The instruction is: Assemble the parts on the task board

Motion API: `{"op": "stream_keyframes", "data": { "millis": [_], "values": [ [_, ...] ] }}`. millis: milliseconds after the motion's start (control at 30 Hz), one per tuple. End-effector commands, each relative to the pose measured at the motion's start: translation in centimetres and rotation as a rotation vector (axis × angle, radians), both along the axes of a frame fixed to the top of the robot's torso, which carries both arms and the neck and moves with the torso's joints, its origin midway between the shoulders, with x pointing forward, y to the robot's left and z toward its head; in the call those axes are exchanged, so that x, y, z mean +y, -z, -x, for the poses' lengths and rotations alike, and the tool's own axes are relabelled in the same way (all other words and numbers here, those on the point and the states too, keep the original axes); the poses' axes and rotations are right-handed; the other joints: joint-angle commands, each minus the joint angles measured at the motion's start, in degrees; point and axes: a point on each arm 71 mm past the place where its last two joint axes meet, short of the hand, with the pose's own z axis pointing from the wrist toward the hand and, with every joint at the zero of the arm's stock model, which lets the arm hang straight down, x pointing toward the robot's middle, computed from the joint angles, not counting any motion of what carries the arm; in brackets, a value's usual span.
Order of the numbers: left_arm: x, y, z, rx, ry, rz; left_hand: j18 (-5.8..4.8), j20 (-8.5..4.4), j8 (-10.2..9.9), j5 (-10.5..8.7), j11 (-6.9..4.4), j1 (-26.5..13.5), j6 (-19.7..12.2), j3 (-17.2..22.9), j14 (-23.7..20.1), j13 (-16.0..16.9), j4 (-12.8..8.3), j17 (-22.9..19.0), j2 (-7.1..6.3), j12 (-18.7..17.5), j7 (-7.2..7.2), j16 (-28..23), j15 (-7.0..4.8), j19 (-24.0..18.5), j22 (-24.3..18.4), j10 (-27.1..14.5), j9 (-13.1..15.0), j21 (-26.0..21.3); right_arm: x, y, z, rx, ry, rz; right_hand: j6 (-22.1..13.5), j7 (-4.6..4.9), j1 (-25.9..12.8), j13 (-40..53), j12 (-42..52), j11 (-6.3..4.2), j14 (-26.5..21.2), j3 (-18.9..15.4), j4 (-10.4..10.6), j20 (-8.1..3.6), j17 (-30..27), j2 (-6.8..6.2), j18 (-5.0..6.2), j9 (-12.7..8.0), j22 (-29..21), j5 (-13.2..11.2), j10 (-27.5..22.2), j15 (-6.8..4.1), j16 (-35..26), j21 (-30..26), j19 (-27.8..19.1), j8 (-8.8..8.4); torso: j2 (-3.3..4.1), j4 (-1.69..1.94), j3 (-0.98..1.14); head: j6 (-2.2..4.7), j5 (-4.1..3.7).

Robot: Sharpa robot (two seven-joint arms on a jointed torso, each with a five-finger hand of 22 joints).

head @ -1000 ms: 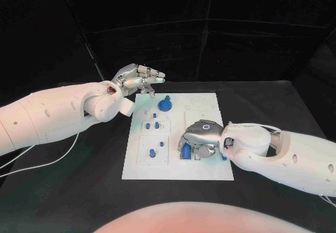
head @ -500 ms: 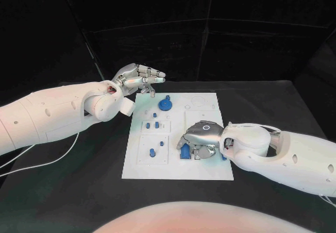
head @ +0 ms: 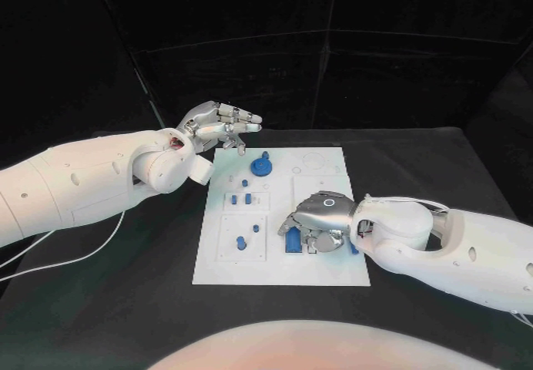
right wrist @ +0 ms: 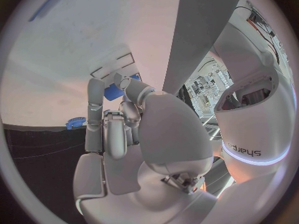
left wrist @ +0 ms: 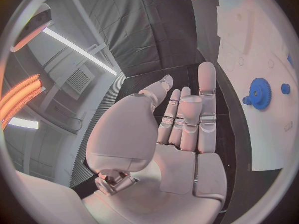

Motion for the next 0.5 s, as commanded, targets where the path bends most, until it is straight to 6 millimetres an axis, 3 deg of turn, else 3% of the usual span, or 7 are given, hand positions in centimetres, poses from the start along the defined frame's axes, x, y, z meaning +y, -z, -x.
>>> {"op": "stream_keyframes", "data": {
  "millis": [33, 233, 400, 433, 500],
  "values": [
    [-0.2, -0.1, 0.0, 0.002, 0.014, 0.008, 0.76, 0.25, 0.4, -0.21, -0.11, 0.0, -0.4, -0.4, -0.2, 0.1, -0.1, 0.0, 0.59, 0.4, 0.10, 0.4, 0.19, 0.1, -0.1, -0.4, 0.0, -0.2, -0.3, -1.2, 0.0, -0.073, 0.017, -0.124, 0.4, 0.84, 0.2, 0.3, 0.6, 0.23, 3.7, 0.4, 0.1, 0.02, 7.9, -0.03, 0.20, 0.2, 0.9, 0.2, 0.8, -0.28, 0.5, 0.7, 1.0, 0.39, 0.03, 0.07, -0.01, 0.13, -0.18],
    [-0.2, 0.0, 0.0, 0.003, 0.014, 0.008, 0.76, 0.25, 0.4, -0.21, -0.11, 0.0, -0.4, -0.4, -0.2, 0.1, -0.1, 0.0, 0.59, 0.4, 0.10, 0.4, 0.19, 0.1, -0.1, -0.4, 0.0, -0.2, -2.0, -2.2, -0.1, -0.014, 0.131, -0.297, 1.6, 2.46, -1.7, 0.0, 0.7, 1.25, 4.0, 0.0, 1.9, 0.66, 8.3, -0.20, -0.03, 0.3, 1.5, -1.1, 1.4, 0.52, 0.8, 0.7, 2.1, 0.64, 0.02, 0.10, 0.04, 0.33, -0.47],
    [0.0, 0.1, 0.0, 0.003, 0.010, 0.006, 0.76, 0.25, 0.4, -0.21, -0.11, 0.0, -0.4, -0.4, -0.2, 0.1, -0.1, 0.0, 0.59, 0.4, 0.10, 0.4, 0.19, 0.1, -0.1, -0.4, 0.0, -0.2, -4.7, -2.5, -0.4, 0.117, 0.305, -0.414, 6.9, 5.60, -6.2, 1.3, 2.1, 4.63, 4.4, -2.9, 5.7, 2.40, 9.2, -0.80, -0.67, 1.3, 2.2, -1.8, 3.1, 3.08, 1.2, 0.5, 3.6, 3.19, -0.06, -0.05, -0.06, 0.65, -0.96],
    [0.0, 0.1, 0.0, 0.002, 0.008, 0.006, 0.76, 0.25, 0.4, -0.21, -0.11, 0.0, -0.4, -0.4, -0.2, 0.1, -0.1, 0.0, 0.59, 0.4, 0.10, 0.4, 0.19, 0.1, -0.1, -0.4, 0.0, -0.2, -5.4, -2.5, -0.4, 0.137, 0.345, -0.418, 8.7, 5.90, -7.4, 3.4, 3.8, 5.00, 4.3, -3.8, 6.7, 2.84, 8.8, -0.89, -0.77, 1.6, 2.5, -2.2, 4.9, 3.55, 1.0, 0.5, 4.0, 4.12, -0.04, -0.03, -0.05, 0.75, -1.14],
    [0.1, 0.1, 0.0, 0.001, 0.006, 0.006, 0.76, 0.26, 0.4, -0.20, -0.12, 0.1, -0.4, -0.4, -0.3, 0.1, -0.1, -0.1, 0.64, 0.4, 0.09, 0.4, 0.19, 0.1, -0.1, -0.5, 0.0, -0.2, -6.8, -2.5, -0.5, 0.163, 0.422, -0.414, 10.9, 5.56, -9.9, 7.4, 7.0, 4.91, 4.3, -6.5, 8.9, 3.46, 8.8, -1.64, -0.66, 2.0, 3.0, -2.7, 8.1, 3.72, 1.0, 0.5, 5.0, 5.28, -0.03, 0.00, -0.02, 0.85, -1.35]
  ]
}}
